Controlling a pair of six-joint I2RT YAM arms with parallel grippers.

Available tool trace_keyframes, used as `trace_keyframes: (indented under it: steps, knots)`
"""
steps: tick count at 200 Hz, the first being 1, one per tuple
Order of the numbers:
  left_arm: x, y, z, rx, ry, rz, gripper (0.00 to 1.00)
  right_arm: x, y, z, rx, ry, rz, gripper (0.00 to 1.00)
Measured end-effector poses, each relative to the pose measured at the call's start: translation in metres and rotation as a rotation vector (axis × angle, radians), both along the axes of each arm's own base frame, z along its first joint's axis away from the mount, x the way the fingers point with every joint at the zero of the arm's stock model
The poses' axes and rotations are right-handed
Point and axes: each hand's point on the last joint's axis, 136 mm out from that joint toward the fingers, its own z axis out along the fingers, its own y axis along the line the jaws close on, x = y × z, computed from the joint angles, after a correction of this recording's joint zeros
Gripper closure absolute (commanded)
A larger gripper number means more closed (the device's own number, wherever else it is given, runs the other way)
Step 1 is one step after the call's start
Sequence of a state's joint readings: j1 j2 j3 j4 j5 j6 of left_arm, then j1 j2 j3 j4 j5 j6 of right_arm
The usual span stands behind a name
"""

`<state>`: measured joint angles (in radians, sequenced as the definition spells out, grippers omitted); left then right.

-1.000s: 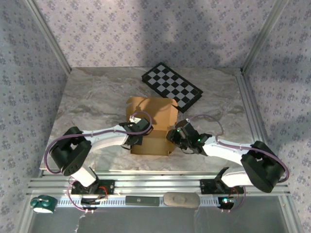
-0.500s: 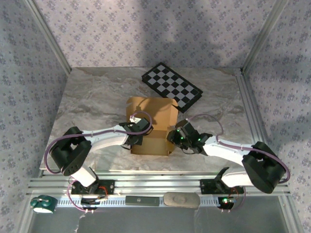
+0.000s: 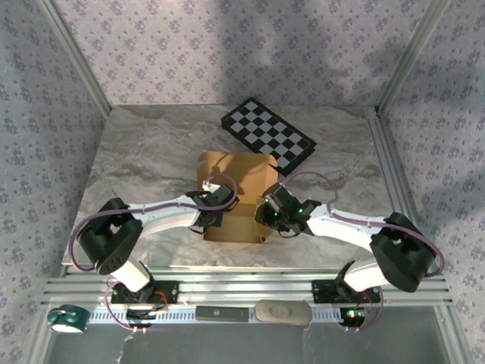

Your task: Fold the paper box

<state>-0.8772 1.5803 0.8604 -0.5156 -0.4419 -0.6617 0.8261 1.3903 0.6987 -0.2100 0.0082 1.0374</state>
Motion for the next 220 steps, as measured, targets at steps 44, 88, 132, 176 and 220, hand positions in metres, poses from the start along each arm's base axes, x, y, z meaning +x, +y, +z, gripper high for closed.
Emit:
trace_keyframes:
  steps: [44,88,132,176,220]
  knots:
    - [0.0000,-0.0001,0.0001,0.000,0.000,-0.001,1.00,-0.0027,-0.0027,-0.0014,-0.031,0.001,0.012,0.51]
    - [0.0002,-0.0003,0.0002,0.002,0.000,-0.006,1.00,-0.0051,0.0047,0.0036,-0.037,-0.008,0.048,0.48]
    - [0.0009,-0.0011,-0.0017,0.004,0.001,-0.009,1.00,-0.0063,0.0024,-0.0033,-0.065,0.002,0.055,0.54]
    - [0.0042,-0.0069,-0.0011,-0.018,-0.011,-0.017,1.00,-0.0063,0.0031,0.0017,-0.095,-0.004,0.067,0.60]
    - [0.0062,-0.0085,-0.0039,-0.035,-0.029,-0.017,1.00,-0.0072,0.0053,0.0061,-0.181,-0.012,0.100,0.60]
